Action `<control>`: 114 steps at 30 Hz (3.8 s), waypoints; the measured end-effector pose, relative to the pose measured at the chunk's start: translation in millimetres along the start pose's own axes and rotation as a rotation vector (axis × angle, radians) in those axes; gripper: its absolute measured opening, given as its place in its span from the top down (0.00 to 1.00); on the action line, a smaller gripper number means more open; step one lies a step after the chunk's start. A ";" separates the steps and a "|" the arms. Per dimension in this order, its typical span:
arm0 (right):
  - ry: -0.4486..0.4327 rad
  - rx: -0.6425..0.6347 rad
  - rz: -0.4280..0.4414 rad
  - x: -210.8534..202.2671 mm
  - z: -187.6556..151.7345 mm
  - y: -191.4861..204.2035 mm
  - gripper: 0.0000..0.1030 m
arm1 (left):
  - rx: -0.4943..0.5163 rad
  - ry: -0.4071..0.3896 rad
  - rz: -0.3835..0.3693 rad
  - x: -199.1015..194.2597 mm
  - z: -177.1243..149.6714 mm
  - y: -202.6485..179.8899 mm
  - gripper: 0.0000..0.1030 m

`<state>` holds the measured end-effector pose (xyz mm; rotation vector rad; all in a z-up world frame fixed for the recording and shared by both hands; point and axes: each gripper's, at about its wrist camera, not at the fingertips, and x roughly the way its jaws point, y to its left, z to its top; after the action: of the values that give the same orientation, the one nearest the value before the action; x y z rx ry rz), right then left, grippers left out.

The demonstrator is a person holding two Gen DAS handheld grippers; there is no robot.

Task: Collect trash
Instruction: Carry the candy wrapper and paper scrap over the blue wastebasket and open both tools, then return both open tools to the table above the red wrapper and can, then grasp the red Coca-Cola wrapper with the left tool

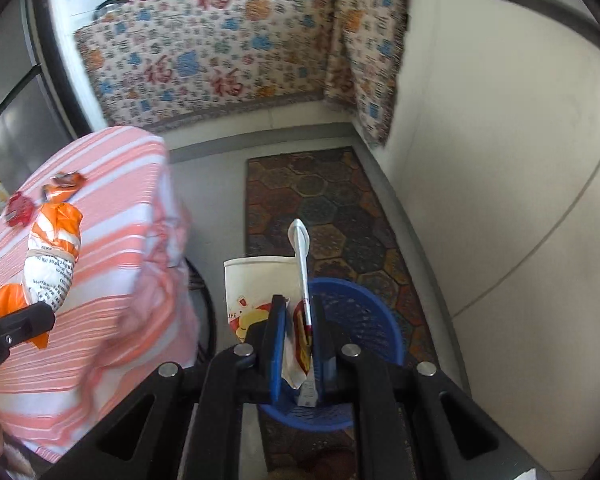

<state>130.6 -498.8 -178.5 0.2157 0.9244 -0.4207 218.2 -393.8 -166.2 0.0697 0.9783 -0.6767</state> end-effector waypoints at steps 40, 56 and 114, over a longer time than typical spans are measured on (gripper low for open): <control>-0.165 0.081 -0.044 35.2 -1.5 -58.5 0.53 | 0.015 0.018 0.136 -20.4 -38.5 36.7 0.14; -0.145 -0.226 0.213 -13.4 -21.9 166.4 0.49 | -0.242 -0.024 0.527 -116.9 -121.2 248.6 0.10; -0.049 -0.347 0.235 40.3 -11.4 343.4 0.24 | -0.387 -0.059 0.605 -80.4 -38.8 353.7 0.00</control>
<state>294.7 -196.8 -217.3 -0.0047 0.8966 -0.0447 356.8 -59.3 -210.0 0.0028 0.9511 0.0687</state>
